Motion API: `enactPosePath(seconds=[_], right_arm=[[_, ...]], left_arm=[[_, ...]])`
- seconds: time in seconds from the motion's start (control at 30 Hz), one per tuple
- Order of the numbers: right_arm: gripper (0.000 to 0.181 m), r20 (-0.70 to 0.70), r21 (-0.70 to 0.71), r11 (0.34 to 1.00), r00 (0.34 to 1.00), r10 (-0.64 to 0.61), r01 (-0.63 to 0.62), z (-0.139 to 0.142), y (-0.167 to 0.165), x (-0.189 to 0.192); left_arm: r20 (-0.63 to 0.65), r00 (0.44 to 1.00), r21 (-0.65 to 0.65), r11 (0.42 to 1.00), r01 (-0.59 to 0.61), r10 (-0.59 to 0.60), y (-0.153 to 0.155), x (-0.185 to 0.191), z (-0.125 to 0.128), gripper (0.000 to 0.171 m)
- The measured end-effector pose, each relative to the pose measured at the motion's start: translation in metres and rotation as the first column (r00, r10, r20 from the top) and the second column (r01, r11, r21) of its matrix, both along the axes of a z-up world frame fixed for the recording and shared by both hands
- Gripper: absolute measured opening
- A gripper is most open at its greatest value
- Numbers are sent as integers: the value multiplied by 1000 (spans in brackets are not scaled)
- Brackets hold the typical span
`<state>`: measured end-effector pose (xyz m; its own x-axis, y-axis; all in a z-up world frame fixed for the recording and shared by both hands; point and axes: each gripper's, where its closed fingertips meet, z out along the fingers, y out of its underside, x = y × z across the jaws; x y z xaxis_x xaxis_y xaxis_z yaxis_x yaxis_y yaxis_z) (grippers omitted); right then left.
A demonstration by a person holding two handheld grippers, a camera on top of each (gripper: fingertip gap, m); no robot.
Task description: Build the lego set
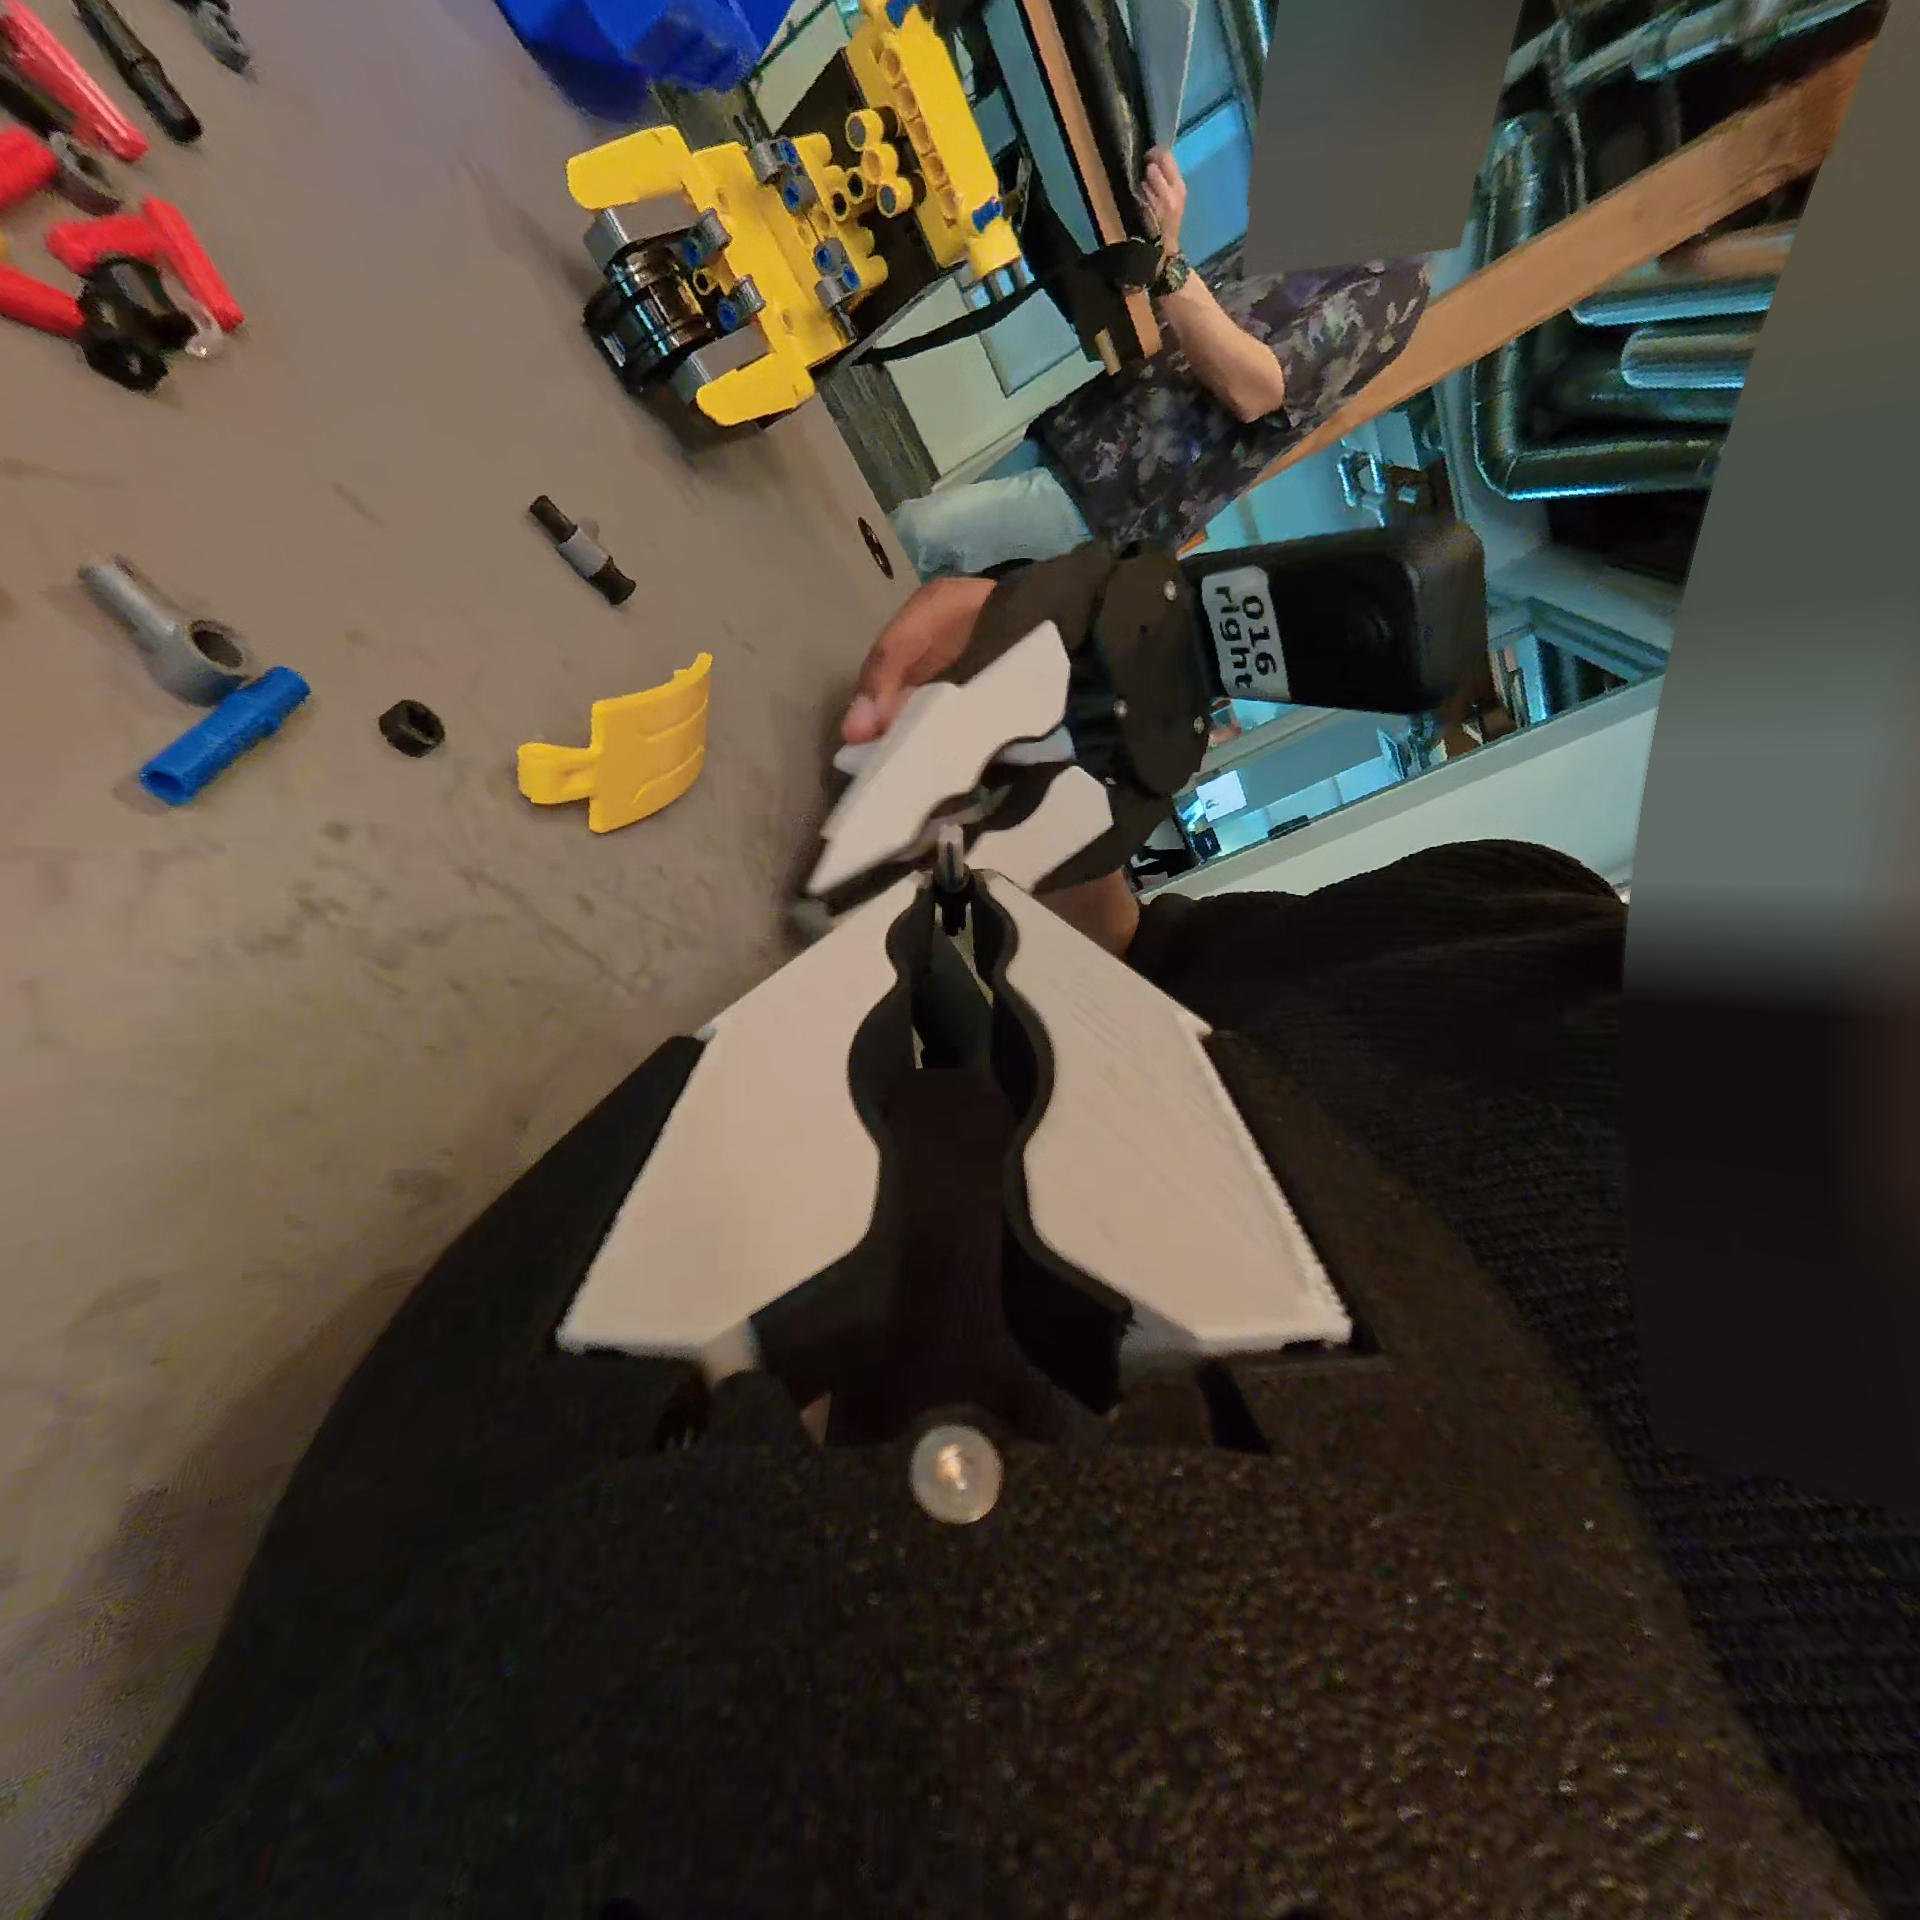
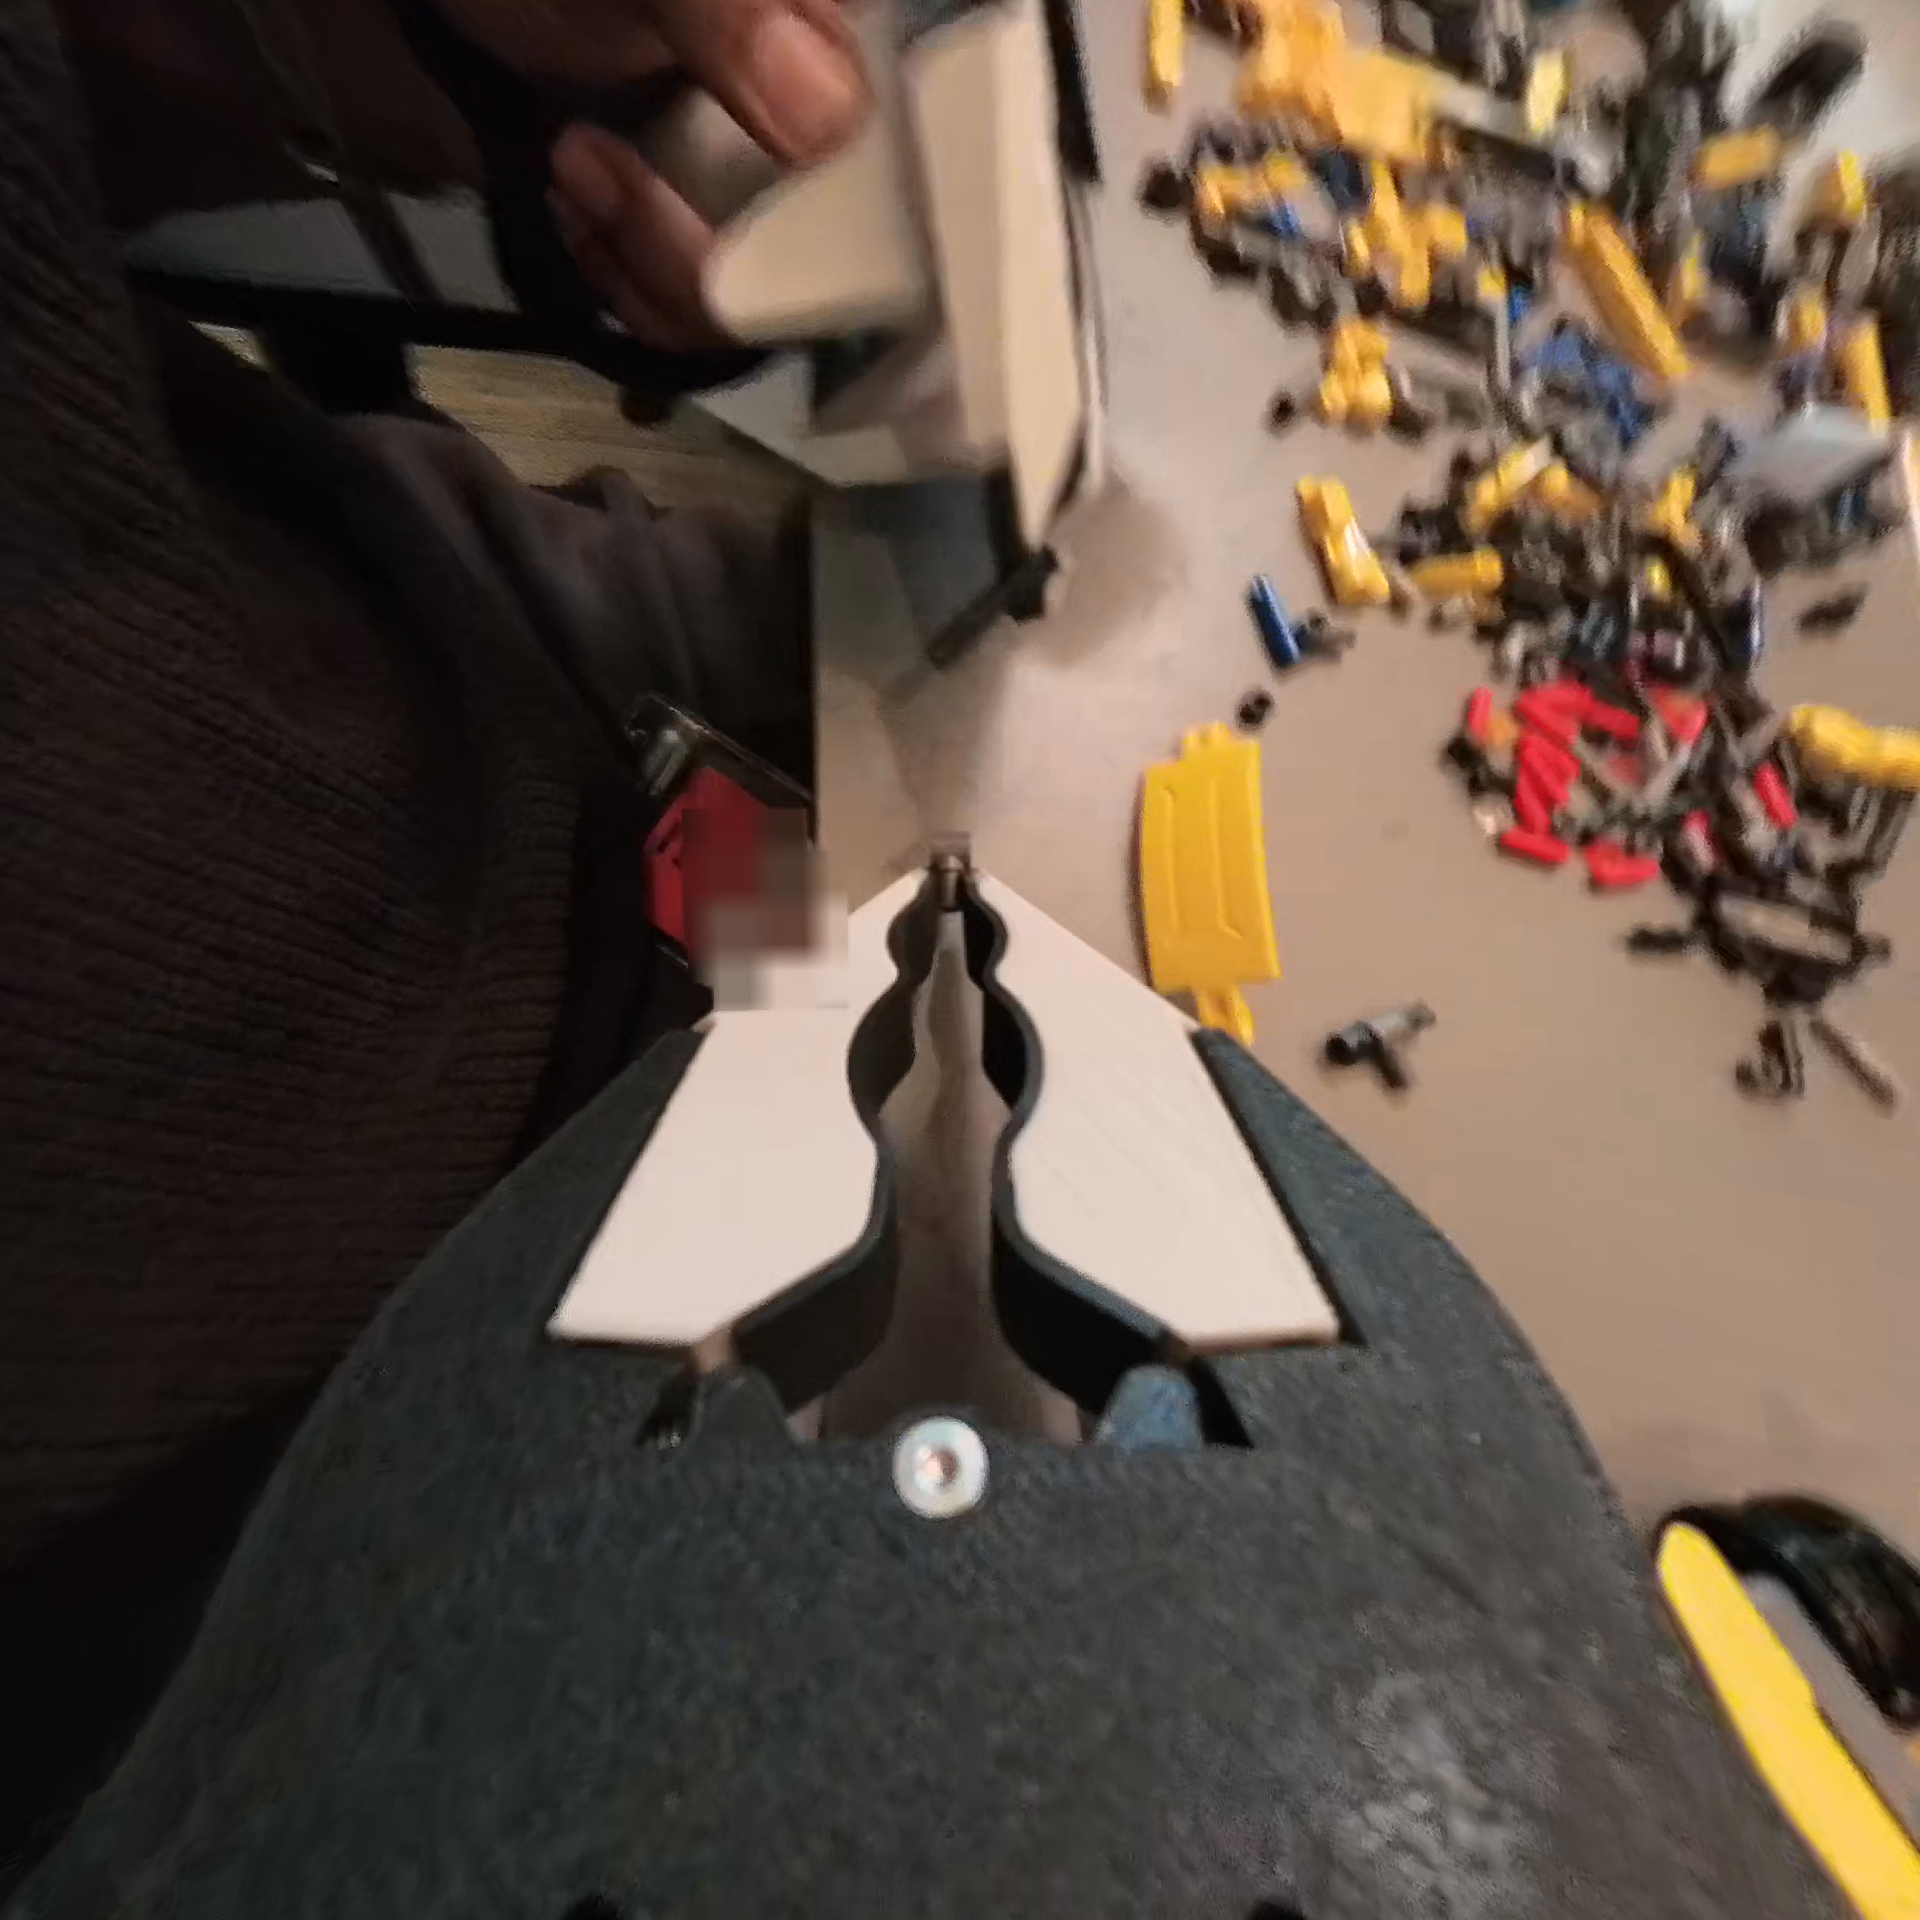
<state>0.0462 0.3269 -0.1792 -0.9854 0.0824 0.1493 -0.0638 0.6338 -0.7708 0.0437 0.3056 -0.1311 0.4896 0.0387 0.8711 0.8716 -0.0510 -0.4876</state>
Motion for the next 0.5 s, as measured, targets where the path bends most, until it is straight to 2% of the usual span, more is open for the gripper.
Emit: enactPosePath(seconds=[0.1,0.17,0.4,0.5], right_arm=[[3,-131,-138,980,983,125,-143,24,-8,15],[3,-214,-164,962,960,181,-218,31,-9,21],[3,-463,-40,955,852,243,-294,18,-11,14],[3,-586,80,959,766,265,-270,7,-11,4]], left_arm=[[11,1000,-3,1000,10,-10,-2,1,-2,6],[14,1000,-13,1000,27,-27,-1,3,-4,5],[-3,999,-75,996,45,-45,5,6,-9,5],[-52,998,-159,987,30,-38,5,2,-16,5]])
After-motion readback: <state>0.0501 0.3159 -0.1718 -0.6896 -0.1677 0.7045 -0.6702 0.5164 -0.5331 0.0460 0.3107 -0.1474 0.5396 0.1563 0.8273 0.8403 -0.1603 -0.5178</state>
